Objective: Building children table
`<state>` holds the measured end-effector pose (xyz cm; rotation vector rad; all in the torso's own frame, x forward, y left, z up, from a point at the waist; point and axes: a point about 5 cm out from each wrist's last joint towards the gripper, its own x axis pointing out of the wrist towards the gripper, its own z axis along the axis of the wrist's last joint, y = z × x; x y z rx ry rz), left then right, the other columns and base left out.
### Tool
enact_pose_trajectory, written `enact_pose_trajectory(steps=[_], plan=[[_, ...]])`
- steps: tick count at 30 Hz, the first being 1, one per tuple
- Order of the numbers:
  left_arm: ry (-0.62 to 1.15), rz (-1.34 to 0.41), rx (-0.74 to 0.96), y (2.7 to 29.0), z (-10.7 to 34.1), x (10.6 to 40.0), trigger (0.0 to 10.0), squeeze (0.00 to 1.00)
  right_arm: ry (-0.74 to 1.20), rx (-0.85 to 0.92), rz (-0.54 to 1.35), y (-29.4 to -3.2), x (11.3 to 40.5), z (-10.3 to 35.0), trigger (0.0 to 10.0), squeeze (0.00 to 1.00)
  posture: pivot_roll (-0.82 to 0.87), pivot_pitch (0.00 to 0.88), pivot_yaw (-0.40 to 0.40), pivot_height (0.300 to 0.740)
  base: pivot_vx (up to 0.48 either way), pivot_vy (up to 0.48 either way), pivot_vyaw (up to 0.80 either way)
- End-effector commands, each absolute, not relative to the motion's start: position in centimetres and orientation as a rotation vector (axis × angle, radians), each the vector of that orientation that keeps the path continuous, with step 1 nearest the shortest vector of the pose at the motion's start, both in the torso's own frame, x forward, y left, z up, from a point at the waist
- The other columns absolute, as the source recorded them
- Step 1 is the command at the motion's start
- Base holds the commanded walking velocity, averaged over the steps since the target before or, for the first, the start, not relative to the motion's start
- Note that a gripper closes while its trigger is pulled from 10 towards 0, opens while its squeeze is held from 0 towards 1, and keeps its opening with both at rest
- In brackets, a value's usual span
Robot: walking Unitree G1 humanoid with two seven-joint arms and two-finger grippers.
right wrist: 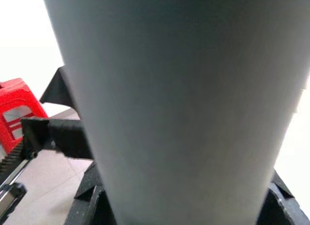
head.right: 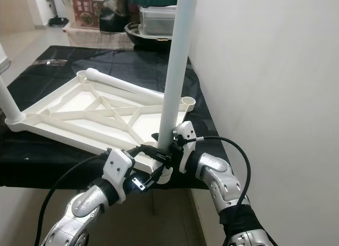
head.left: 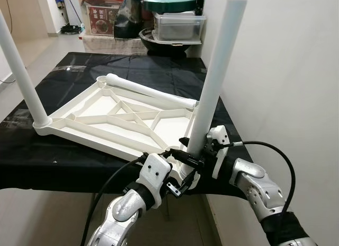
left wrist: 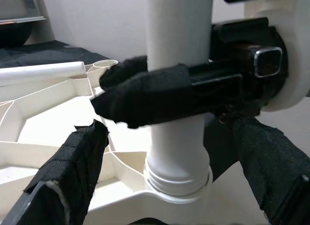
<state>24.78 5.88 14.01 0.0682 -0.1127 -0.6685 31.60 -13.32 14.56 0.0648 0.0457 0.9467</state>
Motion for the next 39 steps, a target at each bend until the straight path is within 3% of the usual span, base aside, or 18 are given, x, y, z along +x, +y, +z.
enact_pose_trajectory(steps=[1, 7, 12, 15, 16, 18, 19, 20, 21, 23, 24, 27, 28, 32, 33, 35, 36, 39], plan=[[-0.102, -0.678, 0.068, 5.7, 13.8, 24.7, 10.0, 0.0, 0.051, 0.081, 0.907, -13.3, 32.1, 14.6, 0.0, 0.0, 0.17, 0.0, -0.089, 0.74, 0.0, 0.0, 0.0], [-0.102, -0.677, 0.067, 5.7, 13.8, 24.7, 10.0, 0.0, 0.035, 0.086, 0.749, -14.2, 33.3, 14.9, 0.0, 0.0, 0.17, 0.0, -0.092, 0.74, 0.0, 0.0, 0.0], [-0.102, -0.678, 0.067, 5.8, 13.8, 24.7, 10.0, 0.0, 0.03, 0.102, 0.367, -16.7, 35.8, 15.4, 0.0, 0.0, 0.17, 0.0, -0.089, 0.74, 0.0, 0.0, 0.0], [-0.102, -0.678, 0.067, 5.8, 13.8, 24.7, 10.0, 0.0, 0.032, 0.101, 0.267, -17.4, 36.2, 15.4, 0.0, 0.0, 0.17, 0.0, -0.089, 0.74, 0.0, 0.0, 0.0], [-0.102, -0.678, 0.068, 5.8, 13.8, 24.7, 10.0, 0.0, 0.037, 0.111, 0.132, -18.4, 36.6, 15.4, 0.0, 0.0, 0.17, 0.0, -0.089, 0.74, 0.0, 0.0, 0.0], [-0.102, -0.678, 0.068, 5.8, 13.8, 24.7, 10.0, 0.0, 0.037, 0.111, 0.132, -18.4, 36.6, 15.4, 0.0, 0.0, 0.17, 0.0, -0.089, 0.74, 0.0, 0.0, 0.0], [-0.103, -0.678, 0.068, 5.7, 13.8, 24.7, 10.0, 0.0, 0.048, 0.124, -0.06, -19.9, 36.7, 15.1, 0.0, 0.0, 0.17, 0.0, -0.092, 0.74, 0.0, 0.0, 0.0], [-0.103, -0.678, 0.068, 5.7, 13.8, 24.7, 10.0, 0.0, 0.048, 0.124, -0.06, -19.9, 36.7, 15.1, 0.0, 0.0, 0.17, 0.0, -0.092, 0.74, 0.0, 0.0, 0.0], [-0.103, -0.678, 0.068, 5.7, 13.8, 24.7, 10.0, 0.0, 0.06, 0.132, -0.236, -21.2, 36.5, 14.7, 0.0, 0.0, 0.17, 0.0, -0.092, 0.74, 0.0, 0.0, 0.0], [-0.103, -0.678, 0.068, 5.7, 13.8, 24.7, 10.0, 0.0, 0.06, 0.132, -0.236, -21.2, 36.5, 14.7, 0.0, 0.0, 0.17, 0.0, -0.092, 0.74, 0.0, 0.0, 0.0], [-0.104, -0.678, 0.068, 5.7, 13.8, 24.8, 10.0, 0.0, 0.071, 0.15, -0.389, -22.1, 36.1, 14.3, 0.0, 0.0, 0.17, 0.0, -0.092, 0.74, 0.0, 0.0, 0.0], [-0.104, -0.678, 0.068, 5.7, 13.8, 24.8, 10.0, 0.0, 0.071, 0.15, -0.389, -22.1, 36.1, 14.3, 0.0, 0.0, 0.17, 0.0, -0.092, 0.74, 0.0, 0.0, 0.0], [-0.105, -0.676, 0.069, 5.7, 13.8, 24.8, 10.0, 0.0, 0.082, 0.17, -0.488, -22.1, 35.6, 13.8, 0.0, 0.0, 0.17, 0.0, -0.092, 0.74, 0.0, 0.0, 0.0], [-0.105, -0.674, 0.069, 5.7, 13.8, 24.8, 10.0, 0.0, 0.09, 0.191, -0.569, -21.3, 35.0, 13.1, 0.0, 0.0, 0.17, 0.0, -0.092, 0.74, 0.0, 0.0, 0.0], [-0.104, -0.674, 0.069, 5.7, 13.8, 24.8, 10.0, 0.0, 0.07, 0.201, -0.538, -20.1, 35.3, 13.2, 10.0, 0.0, 0.17, 0.0, -0.094, 0.74, 0.0, 0.0, 0.0], [-0.104, -0.674, 0.069, 5.7, 13.8, 24.8, 10.0, 0.0, 0.054, 0.196, -0.506, -19.6, 35.4, 13.3, 10.0, 0.0, 0.17, 0.0, -0.094, 0.74, 0.0, 0.0, 0.0], [-0.104, -0.674, 0.068, 5.7, 13.8, 24.8, 10.0, 0.0, 0.032, 0.203, -0.467, -19.3, 35.6, 13.5, 10.0, 1.0, 0.17, 0.0, -0.094, 0.74, 0.0, 0.0, 0.0], [-0.104, -0.674, 0.067, 5.7, 13.8, 24.8, 10.0, 0.0, -0.023, 0.215, -0.405, -18.8, 36.0, 14.1, 10.0, 1.0, 0.17, 0.0, -0.094, 0.74, 0.0, 0.0, 0.0]])
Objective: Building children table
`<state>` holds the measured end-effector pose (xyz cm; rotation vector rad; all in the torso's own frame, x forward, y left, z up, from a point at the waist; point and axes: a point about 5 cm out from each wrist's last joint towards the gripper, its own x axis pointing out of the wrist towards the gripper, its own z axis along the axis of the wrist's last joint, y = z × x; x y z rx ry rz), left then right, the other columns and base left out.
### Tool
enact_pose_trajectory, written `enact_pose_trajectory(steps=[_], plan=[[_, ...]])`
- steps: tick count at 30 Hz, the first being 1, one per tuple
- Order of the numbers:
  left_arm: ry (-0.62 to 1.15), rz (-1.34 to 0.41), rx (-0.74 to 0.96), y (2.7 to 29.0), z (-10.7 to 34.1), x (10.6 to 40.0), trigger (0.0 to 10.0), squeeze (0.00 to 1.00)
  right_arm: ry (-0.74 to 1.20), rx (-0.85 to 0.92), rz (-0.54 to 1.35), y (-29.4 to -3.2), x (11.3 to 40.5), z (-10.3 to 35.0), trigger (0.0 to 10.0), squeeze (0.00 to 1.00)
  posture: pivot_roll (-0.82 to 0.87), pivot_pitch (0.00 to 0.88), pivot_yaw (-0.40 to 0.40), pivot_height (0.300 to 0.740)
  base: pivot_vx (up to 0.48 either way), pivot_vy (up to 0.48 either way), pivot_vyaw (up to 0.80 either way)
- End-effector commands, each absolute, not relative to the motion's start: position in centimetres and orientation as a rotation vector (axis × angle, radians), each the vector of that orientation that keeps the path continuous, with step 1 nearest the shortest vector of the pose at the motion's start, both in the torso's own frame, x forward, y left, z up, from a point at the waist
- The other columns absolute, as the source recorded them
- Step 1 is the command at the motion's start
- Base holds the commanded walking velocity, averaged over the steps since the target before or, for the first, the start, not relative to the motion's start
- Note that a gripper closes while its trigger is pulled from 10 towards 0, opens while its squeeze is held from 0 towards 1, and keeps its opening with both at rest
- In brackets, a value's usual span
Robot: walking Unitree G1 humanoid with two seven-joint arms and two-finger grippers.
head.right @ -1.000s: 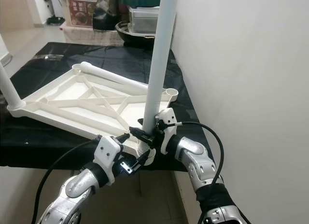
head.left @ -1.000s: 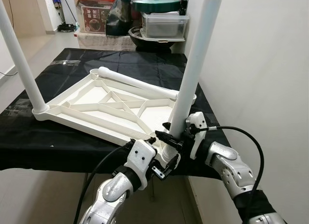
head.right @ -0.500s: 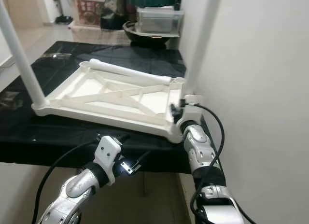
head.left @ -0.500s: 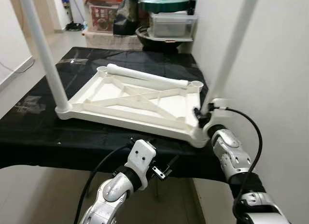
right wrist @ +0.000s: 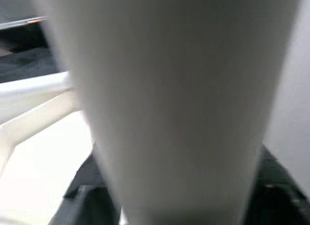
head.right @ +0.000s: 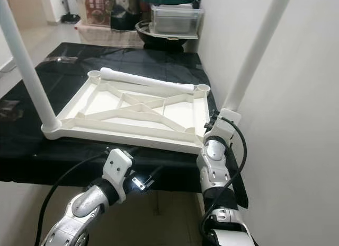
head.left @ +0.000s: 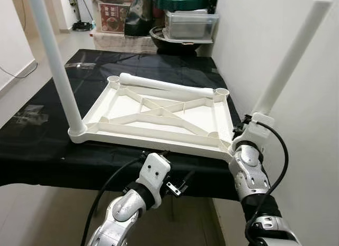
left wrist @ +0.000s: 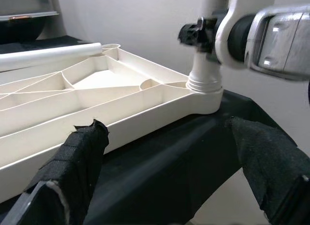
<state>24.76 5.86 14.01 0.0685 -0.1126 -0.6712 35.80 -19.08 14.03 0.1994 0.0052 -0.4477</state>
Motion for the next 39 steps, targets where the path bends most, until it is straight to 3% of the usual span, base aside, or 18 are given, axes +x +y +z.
enact_pose_trajectory(steps=[1, 3, 4, 13, 14, 15, 17, 20, 22, 24, 34, 35, 36, 39], plan=[[-0.104, -0.674, 0.067, 5.7, 13.8, 24.8, 10.0, 0.0, -0.023, 0.215, -0.405, -18.8, 36.0, 14.1, 10.0, 1.0, 0.17, 0.0, -0.094, 0.74, 0.0, 0.0, 0.0], [-0.104, -0.674, 0.067, 5.7, 13.8, 24.8, 10.0, 0.0, -0.023, 0.215, -0.405, -18.8, 36.0, 14.1, 10.0, 1.0, 0.17, 0.0, -0.094, 0.74, 0.0, 0.0, 0.0], [-0.104, -0.675, 0.067, 5.7, 13.8, 24.8, 10.0, 0.0, -0.03, 0.215, -0.398, -18.7, 36.0, 14.2, 10.0, 0.0, 0.17, 0.0, -0.094, 0.74, 0.0, 0.0, 0.0], [-0.105, -0.675, 0.067, 5.7, 13.8, 24.8, 10.0, 0.0, -0.113, 0.285, -0.083, -18.7, 36.4, 15.6, 10.0, 0.0, 0.16, 0.0, -0.092, 0.74, 0.0, 0.0, 0.0], [-0.105, -0.677, 0.067, 5.7, 13.8, 24.8, 10.0, 0.0, -0.098, 0.264, 0.148, -18.5, 35.8, 15.9, 10.0, 0.0, 0.16, 0.0, -0.091, 0.74, 0.0, 0.0, 0.0], [-0.105, -0.678, 0.067, 5.7, 13.8, 24.8, 10.0, 0.0, -0.093, 0.256, 0.224, -18.3, 35.5, 15.9, 10.0, 0.0, 0.16, 0.0, -0.091, 0.74, 0.0, 0.0, 0.0], [-0.105, -0.678, 0.067, 5.7, 13.8, 24.8, 10.0, 0.0, -0.093, 0.256, 0.224, -18.3, 35.5, 15.9, 10.0, 0.0, 0.16, 0.0, -0.091, 0.74, 0.0, 0.0, 0.0], [-0.104, -0.679, 0.068, 5.7, 13.8, 24.8, 10.0, 0.0, -0.059, 0.181, 0.469, -16.9, 34.3, 15.7, 10.0, 0.0, 0.16, 0.0, -0.089, 0.74, 0.0, 0.0, 0.0], [-0.104, -0.679, 0.068, 5.7, 13.8, 24.8, 10.0, 0.0, -0.059, 0.181, 0.469, -16.9, 34.3, 15.7, 10.0, 0.0, 0.16, 0.0, -0.089, 0.74, 0.0, 0.0, 0.0], [-0.105, -0.68, 0.069, 5.7, 13.8, 24.8, 10.0, 0.0, 0.003, 0.092, 0.742, -15.1, 32.7, 14.9, 10.0, 0.0, 0.17, 0.0, -0.092, 0.74, 0.0, 0.0, 0.0], [-0.105, -0.681, 0.069, 5.7, 13.9, 24.8, 10.0, 0.0, 0.028, 0.032, 0.943, -13.7, 31.6, 14.6, 10.0, 0.0, 0.17, 0.0, -0.092, 0.74, 0.0, 0.0, 0.0], [-0.104, -0.681, 0.068, 5.7, 13.8, 24.8, 10.0, 0.0, 0.024, 0.04, 0.933, -13.5, 31.9, 14.7, 8.8, 0.0, 0.17, 0.0, -0.092, 0.74, 0.0, 0.0, 0.0], [-0.104, -0.681, 0.068, 5.7, 13.8, 24.8, 10.0, 0.0, 0.015, 0.055, 0.92, -13.6, 32.1, 14.9, 0.0, 0.0, 0.17, 0.0, -0.095, 0.74, 0.0, 0.0, 0.0], [-0.103, -0.681, 0.068, 5.7, 13.8, 24.7, 10.0, 0.0, 0.01, 0.068, 0.906, -13.7, 32.2, 15.1, 0.0, 0.0, 0.17, 0.0, -0.095, 0.74, 0.0, 0.0, 0.0]])
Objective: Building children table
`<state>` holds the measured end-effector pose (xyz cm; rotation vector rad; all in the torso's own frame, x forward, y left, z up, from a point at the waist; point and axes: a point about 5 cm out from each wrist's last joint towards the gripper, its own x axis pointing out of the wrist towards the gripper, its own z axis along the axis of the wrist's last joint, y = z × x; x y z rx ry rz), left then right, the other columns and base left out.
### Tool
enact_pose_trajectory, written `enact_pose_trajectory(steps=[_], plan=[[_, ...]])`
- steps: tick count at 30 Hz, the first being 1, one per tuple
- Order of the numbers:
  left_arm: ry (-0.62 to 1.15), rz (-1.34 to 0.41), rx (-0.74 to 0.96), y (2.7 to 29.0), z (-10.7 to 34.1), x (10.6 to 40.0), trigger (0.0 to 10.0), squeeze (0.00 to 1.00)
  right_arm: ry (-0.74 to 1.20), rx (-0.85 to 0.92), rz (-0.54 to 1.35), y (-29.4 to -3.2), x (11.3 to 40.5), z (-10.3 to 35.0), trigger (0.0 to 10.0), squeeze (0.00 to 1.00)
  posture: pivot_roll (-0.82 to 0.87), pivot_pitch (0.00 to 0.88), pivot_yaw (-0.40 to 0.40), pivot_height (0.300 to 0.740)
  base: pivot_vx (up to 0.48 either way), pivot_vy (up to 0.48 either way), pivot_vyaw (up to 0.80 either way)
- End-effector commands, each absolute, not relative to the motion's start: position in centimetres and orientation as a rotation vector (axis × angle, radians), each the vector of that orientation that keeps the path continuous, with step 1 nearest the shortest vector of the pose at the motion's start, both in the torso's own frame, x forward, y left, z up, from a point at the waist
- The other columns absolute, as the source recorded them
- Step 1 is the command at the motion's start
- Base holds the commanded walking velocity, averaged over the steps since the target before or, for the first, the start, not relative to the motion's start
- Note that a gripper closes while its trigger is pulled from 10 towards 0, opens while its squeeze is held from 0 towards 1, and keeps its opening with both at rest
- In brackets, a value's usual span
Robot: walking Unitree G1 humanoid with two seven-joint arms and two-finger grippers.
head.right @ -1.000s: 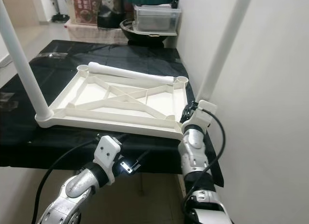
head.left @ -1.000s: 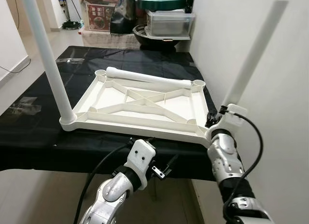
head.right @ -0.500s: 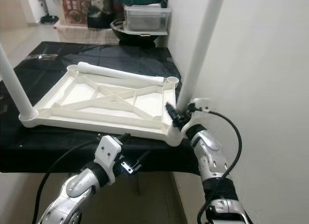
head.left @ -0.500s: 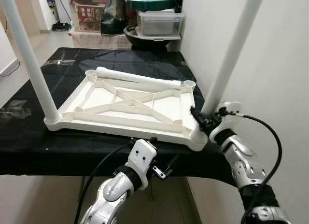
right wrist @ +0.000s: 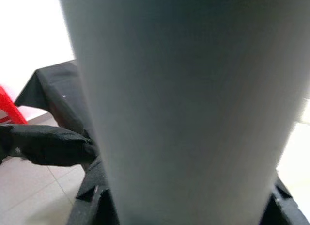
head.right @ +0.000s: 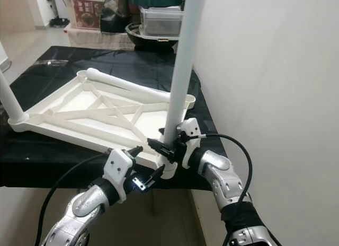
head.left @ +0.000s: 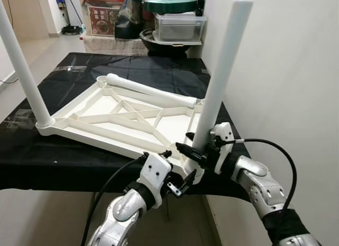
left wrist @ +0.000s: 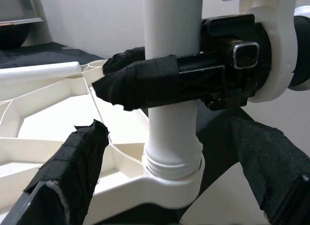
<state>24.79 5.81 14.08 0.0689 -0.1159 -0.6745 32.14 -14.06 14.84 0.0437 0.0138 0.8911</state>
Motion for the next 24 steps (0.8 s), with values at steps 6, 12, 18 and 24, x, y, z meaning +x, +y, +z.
enact_pose_trajectory(steps=[6, 12, 18, 24], plan=[[-0.102, -0.682, 0.068, 5.7, 13.8, 24.7, 10.0, 0.0, 0.02, 0.046, 0.691, -14.6, 33.7, 14.8, 0.0, 0.0, 0.17, 0.0, -0.092, 0.74, 0.0, 0.0, 0.0], [-0.102, -0.682, 0.068, 5.7, 13.8, 24.7, 10.0, 0.0, 0.054, 0.054, 0.191, -18.1, 36.0, 14.3, 0.0, 0.0, 0.17, 0.0, -0.094, 0.74, 0.0, 0.0, 0.0], [-0.102, -0.682, 0.069, 5.7, 13.8, 24.7, 10.0, 0.0, 0.081, 0.154, -0.21, -21.4, 36.3, 13.8, 0.0, 0.0, 0.17, 0.0, -0.094, 0.74, 0.0, 0.0, 0.0], [-0.101, -0.681, 0.069, 5.7, 13.7, 24.7, 10.0, 0.0, 0.074, 0.188, -0.515, -23.4, 35.3, 13.4, 0.0, 0.0, 0.17, 0.0, -0.093, 0.74, 0.0, 0.0, 0.0]])
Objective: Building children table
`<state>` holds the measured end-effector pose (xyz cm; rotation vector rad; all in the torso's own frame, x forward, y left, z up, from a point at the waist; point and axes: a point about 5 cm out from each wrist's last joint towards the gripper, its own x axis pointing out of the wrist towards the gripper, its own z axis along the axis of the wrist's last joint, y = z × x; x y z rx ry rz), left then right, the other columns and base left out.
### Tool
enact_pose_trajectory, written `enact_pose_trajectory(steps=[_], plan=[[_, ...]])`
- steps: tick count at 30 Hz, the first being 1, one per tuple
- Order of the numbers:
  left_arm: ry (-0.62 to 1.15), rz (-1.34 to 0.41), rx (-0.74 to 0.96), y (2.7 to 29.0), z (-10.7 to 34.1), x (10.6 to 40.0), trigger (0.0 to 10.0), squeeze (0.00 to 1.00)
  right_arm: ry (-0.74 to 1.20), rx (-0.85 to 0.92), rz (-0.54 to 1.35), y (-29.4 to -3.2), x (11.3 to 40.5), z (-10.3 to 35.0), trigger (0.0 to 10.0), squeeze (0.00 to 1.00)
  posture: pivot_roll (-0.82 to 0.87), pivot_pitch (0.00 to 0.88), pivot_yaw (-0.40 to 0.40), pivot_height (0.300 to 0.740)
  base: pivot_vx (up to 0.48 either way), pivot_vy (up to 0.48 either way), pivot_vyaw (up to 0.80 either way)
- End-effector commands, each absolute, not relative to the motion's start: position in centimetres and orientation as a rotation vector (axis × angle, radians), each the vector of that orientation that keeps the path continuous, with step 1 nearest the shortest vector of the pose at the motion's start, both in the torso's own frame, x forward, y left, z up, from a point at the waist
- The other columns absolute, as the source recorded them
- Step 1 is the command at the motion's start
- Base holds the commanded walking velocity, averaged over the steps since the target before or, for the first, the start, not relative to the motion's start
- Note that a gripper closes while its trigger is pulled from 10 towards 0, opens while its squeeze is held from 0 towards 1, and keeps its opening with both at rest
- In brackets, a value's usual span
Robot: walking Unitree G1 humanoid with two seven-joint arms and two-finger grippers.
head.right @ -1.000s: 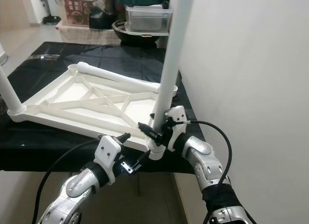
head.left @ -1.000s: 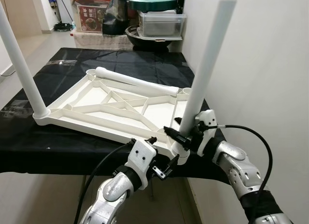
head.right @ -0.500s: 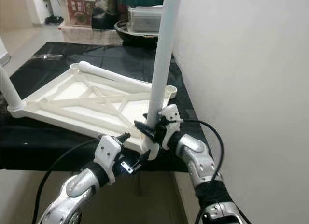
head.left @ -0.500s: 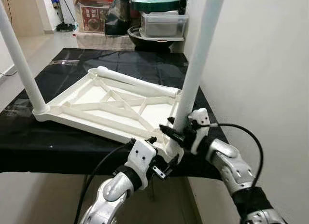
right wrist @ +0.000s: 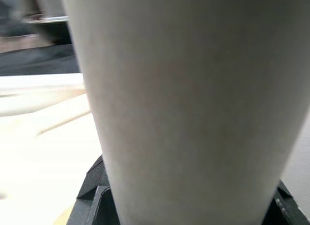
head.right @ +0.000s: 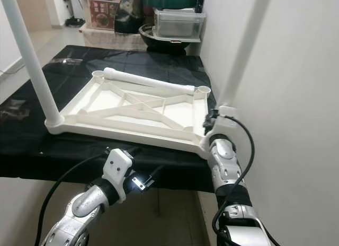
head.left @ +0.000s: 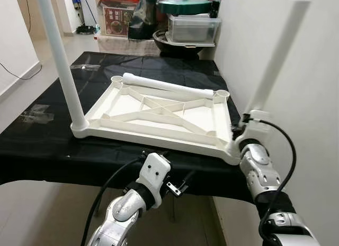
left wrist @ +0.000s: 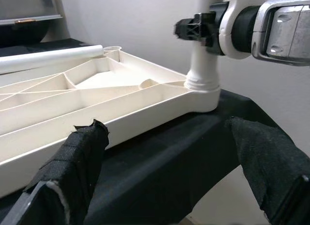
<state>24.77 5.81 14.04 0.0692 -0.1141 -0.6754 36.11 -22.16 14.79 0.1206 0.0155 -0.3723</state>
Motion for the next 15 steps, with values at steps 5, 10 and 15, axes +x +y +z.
enact_pose_trajectory(steps=[5, 10, 15], plan=[[-0.101, -0.68, 0.068, 5.7, 13.7, 24.7, 10.0, 0.0, 0.072, 0.188, -0.535, -22.2, 35.4, 13.2, 10.0, 0.0, 0.17, 0.0, -0.098, 0.74, 0.0, 0.0, 0.0], [-0.1, -0.678, 0.067, 5.6, 13.6, 24.7, 10.0, 0.0, 0.048, 0.175, -0.441, -20.3, 35.9, 13.3, 10.0, 0.96, 0.17, 0.0, -0.098, 0.74, 0.0, 0.0, 0.0], [-0.1, -0.678, 0.065, 5.6, 13.6, 24.7, 10.0, 0.0, -0.023, 0.236, -0.322, -20.0, 36.3, 13.9, 10.0, 0.0, 0.17, 0.0, -0.098, 0.74, 0.0, 0.0, 0.0]])
